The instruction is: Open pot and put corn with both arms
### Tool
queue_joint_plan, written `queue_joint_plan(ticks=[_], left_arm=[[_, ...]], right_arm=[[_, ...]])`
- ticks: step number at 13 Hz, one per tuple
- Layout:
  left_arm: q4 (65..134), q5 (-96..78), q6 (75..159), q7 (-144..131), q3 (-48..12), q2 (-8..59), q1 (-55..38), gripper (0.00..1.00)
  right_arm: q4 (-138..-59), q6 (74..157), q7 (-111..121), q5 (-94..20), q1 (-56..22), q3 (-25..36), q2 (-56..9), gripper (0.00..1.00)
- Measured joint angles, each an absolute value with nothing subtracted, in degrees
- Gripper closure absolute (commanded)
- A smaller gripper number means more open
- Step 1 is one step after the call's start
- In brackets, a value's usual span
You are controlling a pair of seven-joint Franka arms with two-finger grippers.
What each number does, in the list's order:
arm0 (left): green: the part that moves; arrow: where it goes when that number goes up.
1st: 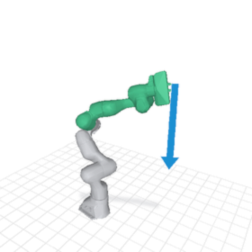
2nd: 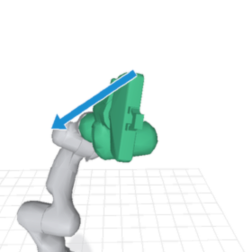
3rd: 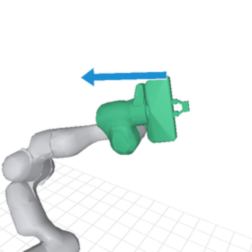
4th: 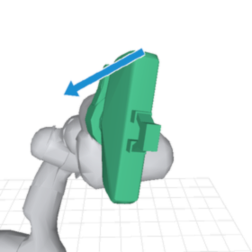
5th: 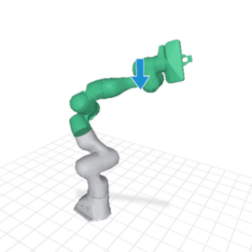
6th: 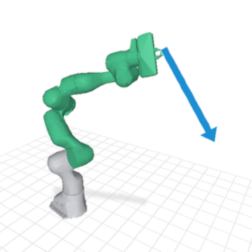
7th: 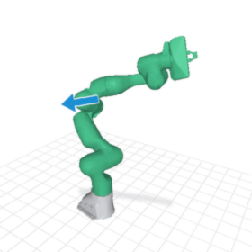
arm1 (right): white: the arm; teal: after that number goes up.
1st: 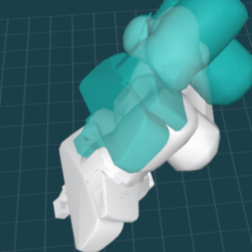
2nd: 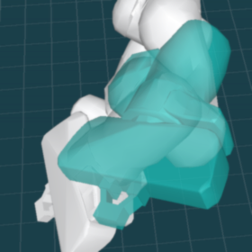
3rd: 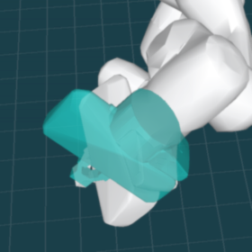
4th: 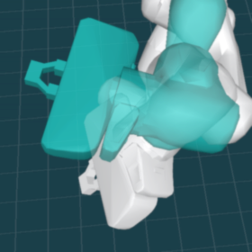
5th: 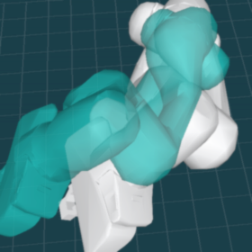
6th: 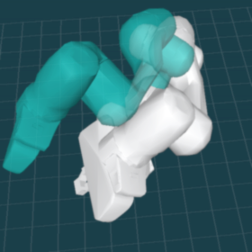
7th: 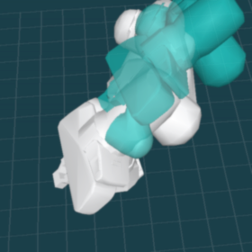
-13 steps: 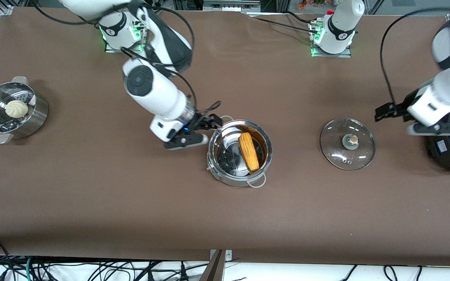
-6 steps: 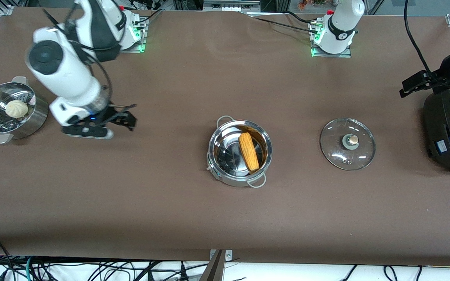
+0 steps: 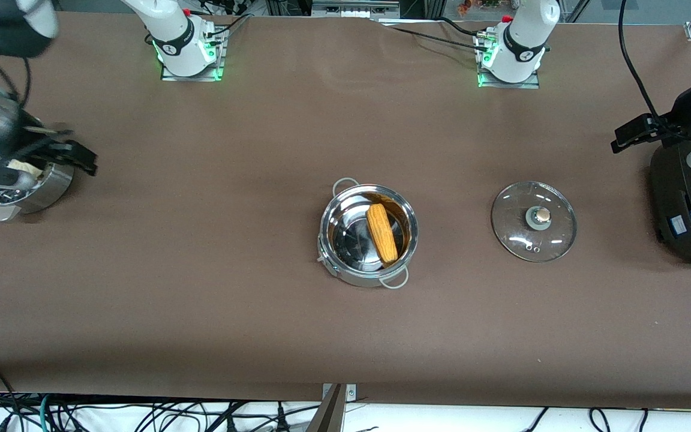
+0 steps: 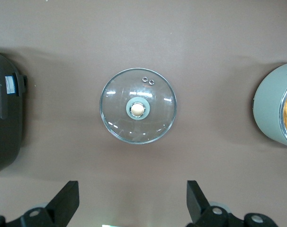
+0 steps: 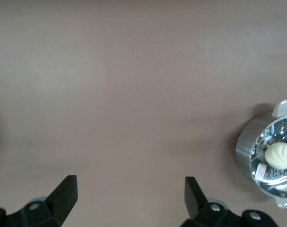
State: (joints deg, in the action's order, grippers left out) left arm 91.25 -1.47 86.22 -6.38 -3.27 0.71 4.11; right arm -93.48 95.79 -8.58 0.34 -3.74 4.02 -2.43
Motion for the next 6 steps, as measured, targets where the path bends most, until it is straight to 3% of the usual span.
queue_joint_plan(ticks=[2, 6], left_arm=[[91.2, -1.5, 86.1, -6.4, -3.3, 0.7, 4.1, 0.0], [91.2, -1.5, 85.6, -6.4, -3.3, 0.7, 4.1, 0.0]], right_arm=[[-91.0, 94.9, -4.5, -1.4, -3.3, 7.8, -3.1, 0.0], [-90.1, 94.6, 1.6, -1.4, -3.1, 8.0, -4.0, 0.0]])
